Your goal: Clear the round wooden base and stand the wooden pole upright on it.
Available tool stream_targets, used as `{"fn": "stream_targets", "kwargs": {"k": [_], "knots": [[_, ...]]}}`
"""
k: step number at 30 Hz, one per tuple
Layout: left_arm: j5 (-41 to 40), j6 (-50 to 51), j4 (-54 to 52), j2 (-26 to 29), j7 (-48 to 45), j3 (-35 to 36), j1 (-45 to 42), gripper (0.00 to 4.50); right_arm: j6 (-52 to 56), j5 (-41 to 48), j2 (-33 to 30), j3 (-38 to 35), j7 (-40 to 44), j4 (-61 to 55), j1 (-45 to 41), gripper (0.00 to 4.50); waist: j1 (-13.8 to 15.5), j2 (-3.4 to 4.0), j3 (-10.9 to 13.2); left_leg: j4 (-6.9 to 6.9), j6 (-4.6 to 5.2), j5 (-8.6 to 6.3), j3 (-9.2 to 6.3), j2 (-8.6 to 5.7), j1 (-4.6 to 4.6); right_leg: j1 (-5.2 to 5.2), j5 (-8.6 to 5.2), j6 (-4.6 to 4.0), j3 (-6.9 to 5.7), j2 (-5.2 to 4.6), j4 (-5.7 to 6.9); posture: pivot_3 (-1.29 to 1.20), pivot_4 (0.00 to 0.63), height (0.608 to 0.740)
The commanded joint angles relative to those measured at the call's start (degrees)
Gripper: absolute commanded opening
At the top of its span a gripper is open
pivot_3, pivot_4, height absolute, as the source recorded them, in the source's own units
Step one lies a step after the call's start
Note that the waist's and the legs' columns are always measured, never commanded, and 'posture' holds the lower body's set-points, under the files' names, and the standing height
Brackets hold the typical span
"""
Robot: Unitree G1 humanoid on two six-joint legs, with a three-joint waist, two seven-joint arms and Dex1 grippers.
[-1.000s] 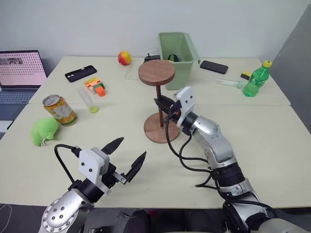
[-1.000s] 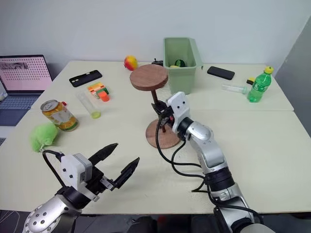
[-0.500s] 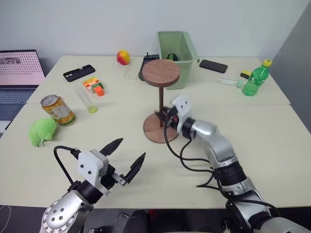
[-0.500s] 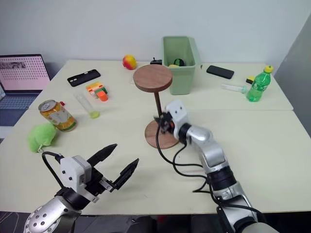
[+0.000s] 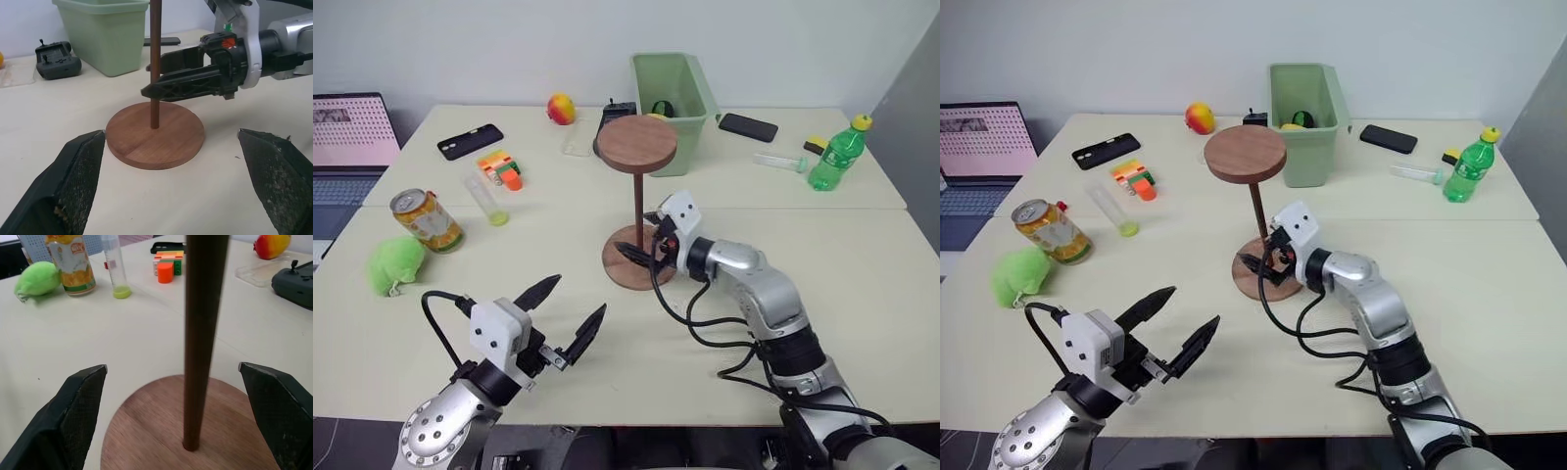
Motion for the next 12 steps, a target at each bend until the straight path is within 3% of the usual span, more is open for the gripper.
{"fn": "stream_targets", "kwargs": {"k": [1,6,8,12], "knots": [[-7.49,8.4,1.01,7.38,-2.73,7.06,-2.74,4.5,5.42,5.34,-7.98,-4.96,5.81,-9.45,1.34,4.44,0.71,-0.02,0.01,0.0,0.0,0.0,-0.04,0.0,0.0,0.0,0.0,0.0,-0.04,0.0,0.0,0.0,0.15,0.74],[-14.67,18.48,10.92,22.57,-10.25,16.1,-11.52,4.5,11.07,14.71,-19.99,-12.58,14.84,-15.52,4.23,4.44,0.79,-0.04,0.13,0.0,0.01,0.0,-0.09,0.0,0.01,0.01,0.0,0.0,-0.13,0.08,0.04,0.0,0.15,0.74],[-14.0,19.02,15.79,28.19,-13.81,15.48,-17.47,4.5,11.75,17.98,-25.04,-14.93,19.19,-16.09,4.7,4.44,0.96,-0.03,0.41,0.0,0.01,0.01,-0.17,-0.03,0.01,0.02,0.0,0.0,-0.23,0.11,0.04,0.0,0.15,0.74],[-15.24,22.84,21.36,32.12,-15.49,12.13,-27.94,4.5,12.24,21.14,-28.22,-17.75,20.25,-13.93,3.27,4.44,0.72,-0.08,0.46,-0.01,0.04,0.0,0.07,-0.06,0.08,0.1,0.0,0.01,-0.18,0.11,-0.08,0.0,0.15,0.74]]}}
